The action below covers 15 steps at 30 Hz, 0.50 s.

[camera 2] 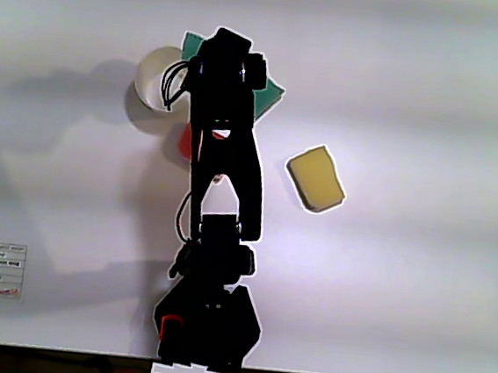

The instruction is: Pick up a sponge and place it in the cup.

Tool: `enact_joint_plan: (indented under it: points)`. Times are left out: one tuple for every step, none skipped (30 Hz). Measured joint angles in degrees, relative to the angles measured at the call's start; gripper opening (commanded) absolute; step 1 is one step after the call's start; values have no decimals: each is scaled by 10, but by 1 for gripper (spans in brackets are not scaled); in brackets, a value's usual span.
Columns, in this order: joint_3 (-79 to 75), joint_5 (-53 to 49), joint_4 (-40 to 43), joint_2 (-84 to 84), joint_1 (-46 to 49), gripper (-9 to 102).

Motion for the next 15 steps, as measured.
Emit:
enact_joint_plan:
  points:
    - [7,0,-2,1,2,0]
    - [16,0,-6,4,3,0]
    - [19,0,-10,4,-1,0]
    - [25,0,-15,5,-4,0]
    - [30,0,-18,5,-10,0]
    - [36,1,-19,5,-12,0]
    - [40,6,-21,5,-16,0]
    - [47,11,-26,5,-17,0]
    - [58,16,-31,10,-21,0]
    - [68,19,-36,12,-25,0]
    - [77,19,-40,14,-32,0]
    - [90,26,-47,19,-38,0]
    - [101,29,-59,25,-45,0]
    - [120,29,-72,35,-52,0]
    - [138,32,-83,43,-56,0]
